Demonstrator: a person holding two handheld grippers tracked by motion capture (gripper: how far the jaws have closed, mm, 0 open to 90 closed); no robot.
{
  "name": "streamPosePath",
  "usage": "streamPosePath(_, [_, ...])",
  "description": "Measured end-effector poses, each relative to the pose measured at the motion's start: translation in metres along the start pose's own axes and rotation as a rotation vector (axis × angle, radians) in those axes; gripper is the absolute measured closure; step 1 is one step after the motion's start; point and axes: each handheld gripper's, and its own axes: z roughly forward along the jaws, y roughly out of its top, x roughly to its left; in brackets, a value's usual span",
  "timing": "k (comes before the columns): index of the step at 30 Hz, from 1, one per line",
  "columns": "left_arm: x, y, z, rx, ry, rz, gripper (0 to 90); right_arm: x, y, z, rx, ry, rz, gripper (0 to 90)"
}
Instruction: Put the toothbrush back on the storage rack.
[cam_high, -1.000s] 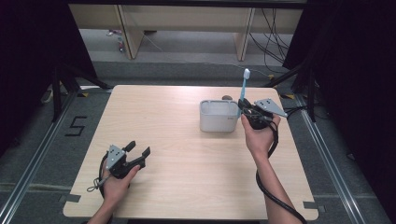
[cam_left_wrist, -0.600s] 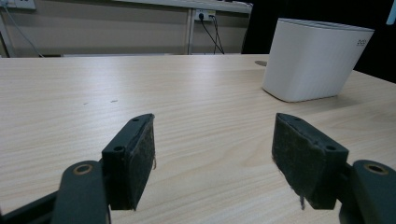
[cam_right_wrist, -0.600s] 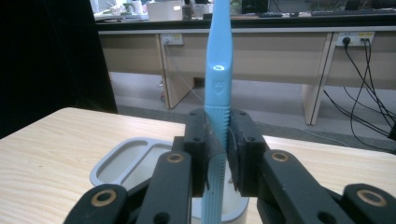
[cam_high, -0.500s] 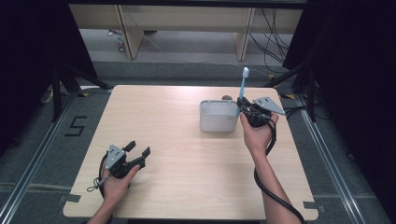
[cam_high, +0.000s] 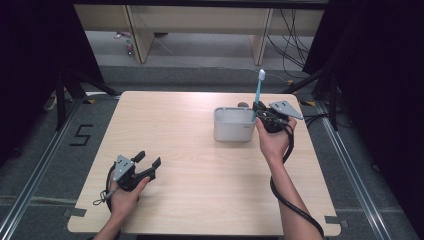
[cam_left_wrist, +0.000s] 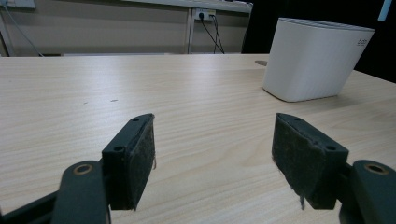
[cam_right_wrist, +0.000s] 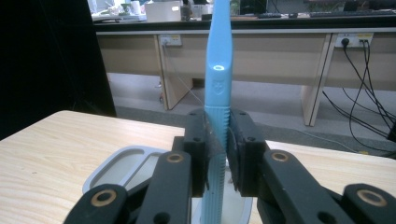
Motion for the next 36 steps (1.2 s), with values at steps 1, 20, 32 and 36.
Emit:
streamPosePath(1, [0.000,0.000,0.000,0.000,0.000,0.001,29.4,0.000,0.000,0.001,0.003,-0.004,-0.005,79.0])
streamPosePath(20, [0.000,0.001,-0.002,0.019,0.010,-0.009,29.3,-0.004,-0.001,0.010,0.001,-0.023,-0.009,79.0])
streamPosePath(32, [0.000,0.001,-0.002,0.019,0.009,-0.009,29.2,-0.004,-0.006,0.014,0.012,-0.041,0.004,78.9])
streamPosePath(36, [0.000,0.001,-0.002,0.019,0.008,-0.007,29.2,-0.005,-0.007,0.015,0.013,-0.033,0.001,78.9])
